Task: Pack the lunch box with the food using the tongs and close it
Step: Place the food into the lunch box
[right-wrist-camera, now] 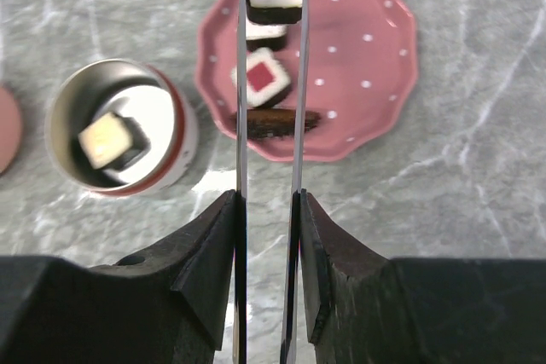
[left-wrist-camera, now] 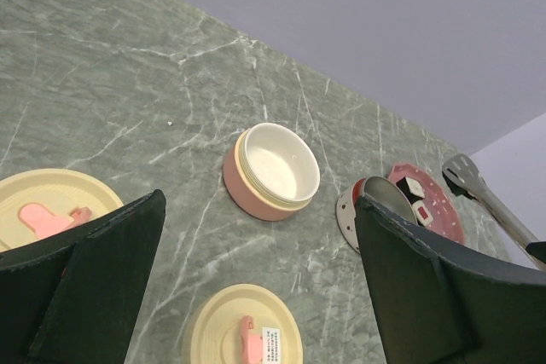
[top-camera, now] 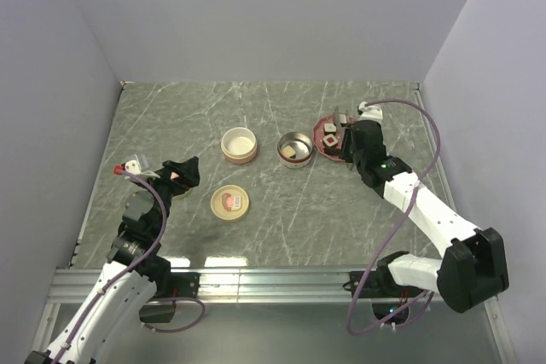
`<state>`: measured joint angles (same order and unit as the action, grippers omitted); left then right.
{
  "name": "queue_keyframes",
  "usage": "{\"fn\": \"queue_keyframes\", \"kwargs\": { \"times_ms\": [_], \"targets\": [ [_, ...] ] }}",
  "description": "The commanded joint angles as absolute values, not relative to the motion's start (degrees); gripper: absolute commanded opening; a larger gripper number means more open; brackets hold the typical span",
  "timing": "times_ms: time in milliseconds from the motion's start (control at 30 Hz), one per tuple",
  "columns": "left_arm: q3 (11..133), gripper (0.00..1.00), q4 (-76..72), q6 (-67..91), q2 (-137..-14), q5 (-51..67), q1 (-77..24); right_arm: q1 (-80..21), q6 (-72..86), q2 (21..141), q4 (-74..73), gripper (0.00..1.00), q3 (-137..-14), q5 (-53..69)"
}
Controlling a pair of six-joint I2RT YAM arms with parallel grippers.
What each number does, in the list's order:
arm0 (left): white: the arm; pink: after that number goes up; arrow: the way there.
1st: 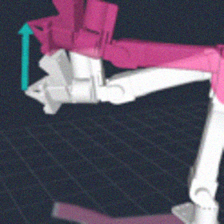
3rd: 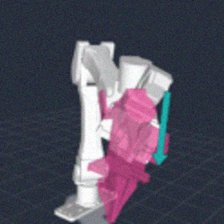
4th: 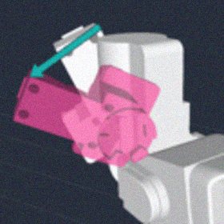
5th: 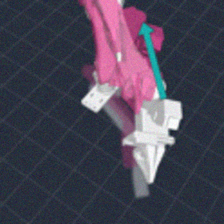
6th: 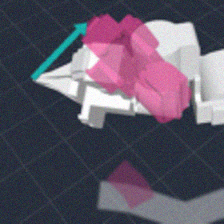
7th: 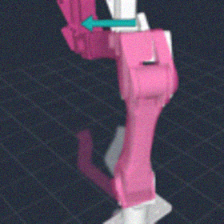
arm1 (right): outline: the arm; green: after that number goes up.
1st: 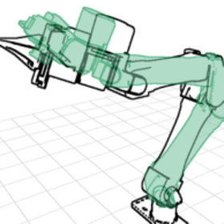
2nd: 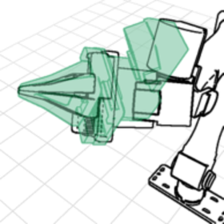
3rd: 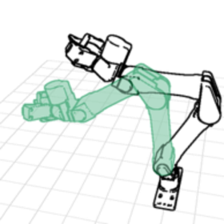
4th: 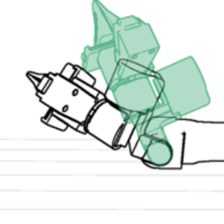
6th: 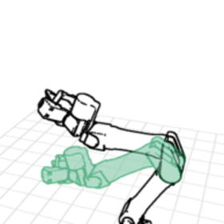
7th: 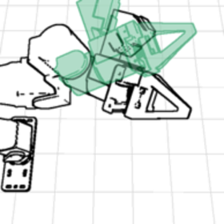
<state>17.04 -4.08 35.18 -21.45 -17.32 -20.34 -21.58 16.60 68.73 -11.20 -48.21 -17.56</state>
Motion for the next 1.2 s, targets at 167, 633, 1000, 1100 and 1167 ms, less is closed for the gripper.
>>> {"fn": "queue_keyframes", "kwargs": {
  "times_ms": [167,633,1000,1100,1167],
  "targets": [
    [16.4,1.0,-6.2,35.3,-21.0,-16.8,-20.5,-29.3,15.8,64.8,-8.7,0.04,-48.0,-19.2],
    [16.4,0.99,-6.8,35.3,-22.3,-16.7,-20.5,-43.3,14.9,69.4,-6.9,0.04,-52.7,-20.2],
    [16.5,1.0,-7.3,35.2,-23.2,-17.0,-20.5,-51.0,12.5,80.4,-4.5,0.04,-62.4,-22.9],
    [16.5,1.0,-7.3,35.2,-23.4,-17.1,-20.5,-51.9,12.1,83.7,-4.9,0.04,-65.2,-22.6],
    [16.5,1.0,-7.2,35.2,-23.4,-17.2,-20.5,-52.6,12.0,86.1,-5.4,0.04,-67.0,-22.9]
  ]
}}
